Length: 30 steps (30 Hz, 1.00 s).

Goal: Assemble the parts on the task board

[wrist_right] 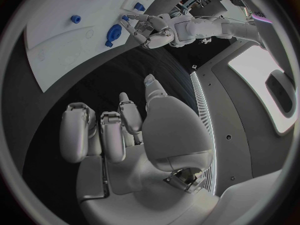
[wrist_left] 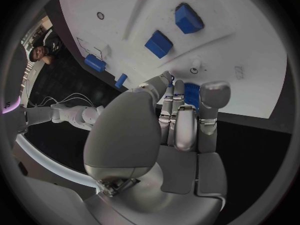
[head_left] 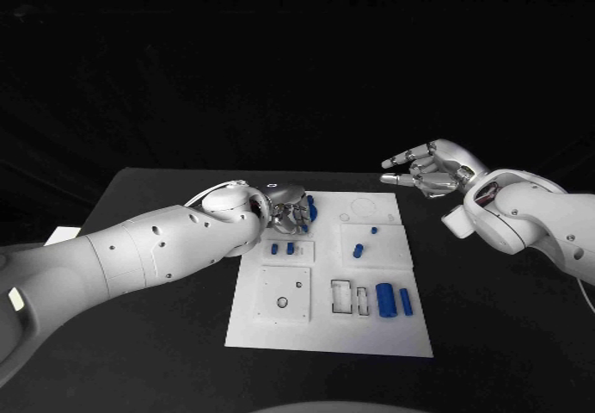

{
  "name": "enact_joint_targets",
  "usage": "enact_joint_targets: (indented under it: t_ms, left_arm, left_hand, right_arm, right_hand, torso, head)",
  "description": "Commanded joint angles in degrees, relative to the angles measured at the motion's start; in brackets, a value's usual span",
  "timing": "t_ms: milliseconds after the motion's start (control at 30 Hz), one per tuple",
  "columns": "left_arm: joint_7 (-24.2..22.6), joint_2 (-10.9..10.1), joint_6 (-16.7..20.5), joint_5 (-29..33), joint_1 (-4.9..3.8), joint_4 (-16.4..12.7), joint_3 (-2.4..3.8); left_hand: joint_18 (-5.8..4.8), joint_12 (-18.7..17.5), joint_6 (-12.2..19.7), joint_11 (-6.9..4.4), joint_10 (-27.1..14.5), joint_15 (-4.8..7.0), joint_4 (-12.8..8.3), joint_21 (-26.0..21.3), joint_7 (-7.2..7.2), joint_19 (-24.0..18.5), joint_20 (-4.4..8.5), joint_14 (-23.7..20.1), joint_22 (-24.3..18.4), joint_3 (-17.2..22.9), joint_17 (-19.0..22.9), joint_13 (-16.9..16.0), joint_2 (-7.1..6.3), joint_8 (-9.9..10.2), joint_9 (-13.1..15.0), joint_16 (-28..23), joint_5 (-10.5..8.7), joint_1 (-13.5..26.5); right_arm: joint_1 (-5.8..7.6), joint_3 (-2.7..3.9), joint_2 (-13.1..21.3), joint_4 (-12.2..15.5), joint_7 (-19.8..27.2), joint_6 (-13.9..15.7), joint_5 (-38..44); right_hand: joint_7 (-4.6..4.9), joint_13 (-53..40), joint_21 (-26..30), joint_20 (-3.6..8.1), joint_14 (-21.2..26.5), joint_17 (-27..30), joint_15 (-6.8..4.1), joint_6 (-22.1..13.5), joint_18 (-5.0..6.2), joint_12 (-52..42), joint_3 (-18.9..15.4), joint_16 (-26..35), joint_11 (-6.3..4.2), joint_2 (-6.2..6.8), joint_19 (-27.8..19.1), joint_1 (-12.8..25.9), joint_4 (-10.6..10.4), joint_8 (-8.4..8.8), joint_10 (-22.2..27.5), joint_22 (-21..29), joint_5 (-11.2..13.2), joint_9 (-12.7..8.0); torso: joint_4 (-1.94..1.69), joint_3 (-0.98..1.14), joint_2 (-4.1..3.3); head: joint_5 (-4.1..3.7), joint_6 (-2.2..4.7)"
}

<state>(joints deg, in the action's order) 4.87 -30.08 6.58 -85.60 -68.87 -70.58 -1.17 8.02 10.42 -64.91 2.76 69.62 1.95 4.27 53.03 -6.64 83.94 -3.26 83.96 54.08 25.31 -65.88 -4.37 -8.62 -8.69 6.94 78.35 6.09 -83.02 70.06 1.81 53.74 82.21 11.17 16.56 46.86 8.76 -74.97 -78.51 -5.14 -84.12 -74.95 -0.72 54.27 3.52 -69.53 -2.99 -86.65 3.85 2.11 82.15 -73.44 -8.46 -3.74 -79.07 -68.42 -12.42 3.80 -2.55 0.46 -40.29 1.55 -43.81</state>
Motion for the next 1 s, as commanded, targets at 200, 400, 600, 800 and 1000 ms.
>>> enact_joint_targets:
  t_ms: [200,400,600,800,1000]
  left_arm:
    - [0.58,-3.33,3.24,4.5,-0.08,-3.15,0.95]
    - [1.56,-4.94,1.65,4.71,-0.08,-3.67,1.12]
    - [2.51,-5.49,-0.15,4.75,-0.07,-3.23,1.12]
    - [3.13,-5.42,-2.01,4.76,-0.06,-2.92,1.1]
    - [3.45,-5.26,-3.24,4.72,-0.05,-2.67,1.07]
  left_hand:
    - [-0.78,-0.32,-0.08,0.22,0.34,0.09,-0.09,0.03,-0.31,1.63,0.09,2.06,-0.04,0.42,0.06,0.08,-0.13,0.38,-0.01,0.2,-0.23,0.69]
    - [-0.8,-0.37,-0.12,0.22,0.38,0.09,-0.11,0.11,-0.31,1.65,0.08,2.07,0.03,0.46,-0.01,0.08,-0.15,0.4,-0.02,0.25,-0.21,0.73]
    - [-0.77,-0.46,-0.19,0.22,0.45,0.08,-0.16,-0.04,-0.31,1.63,0.07,2.07,-0.1,0.49,0.02,0.08,-0.22,0.43,-0.04,0.26,-0.2,0.84]
    - [-0.74,-0.7,-0.25,0.25,0.53,0.06,-0.19,-0.22,-0.3,1.61,0.05,2.04,-0.24,0.49,0.19,0.08,-0.43,0.55,-0.1,0.22,-0.25,1.2]
    - [-0.73,-0.76,-0.26,0.25,0.54,0.05,-0.19,-0.27,-0.3,1.6,0.04,2.03,-0.28,0.49,0.24,0.08,-0.47,0.58,-0.11,0.21,-0.26,1.28]
  right_arm:
    - [-0.09,0.0,0.02,-0.15,0.49,-0.89,0.13]
    - [-0.14,0.0,0.02,-0.24,0.5,-0.93,0.13]
    - [-0.17,0.0,0.01,-0.24,0.51,-0.96,0.14]
    - [-0.19,0.0,-0.05,-0.24,0.49,-0.99,0.15]
    - [-0.19,0.0,-0.06,-0.22,0.5,-0.99,0.15]
  right_hand:
    - [0.01,-0.71,0.01,0.19,-4.66,-10.19,-0.06,0.04,0.69,-0.09,-0.33,0.07,-0.12,-0.43,0.13,0.03,0.02,-0.24,0.06,-0.09,-0.15,0.08]
    - [0.01,-0.71,0.01,0.19,-4.66,-10.19,-0.06,0.04,0.69,-0.09,-0.33,0.07,-0.12,-0.43,0.13,0.03,0.02,-0.24,0.06,-0.09,-0.15,0.08]
    - [0.01,-0.69,-0.01,0.2,-4.67,-10.22,-0.06,0.09,0.68,-0.1,-0.44,0.06,-0.13,-0.52,0.15,0.09,-0.05,-0.27,0.05,-0.12,-0.09,0.08]
    - [0.01,-0.69,-0.01,0.2,-4.67,-10.22,-0.06,0.09,0.68,-0.1,-0.44,0.06,-0.13,-0.52,0.15,0.09,-0.05,-0.27,0.05,-0.12,-0.09,0.08]
    - [0.01,-0.69,-0.01,0.2,-4.67,-10.22,-0.06,0.09,0.68,-0.1,-0.44,0.06,-0.13,-0.52,0.15,0.09,-0.05,-0.27,0.05,-0.12,-0.09,0.08]
  torso:
    - [-0.2,0.04,0.02]
    - [-0.29,0.03,0.03]
    - [-0.24,0.06,0.07]
    - [-0.16,0.03,0.02]
    - [-0.2,0.06,0.02]
  head:
    - [0.23,0.18]
    - [0.22,0.09]
    - [0.38,0.05]
    - [0.39,-0.05]
    - [0.41,-0.14]
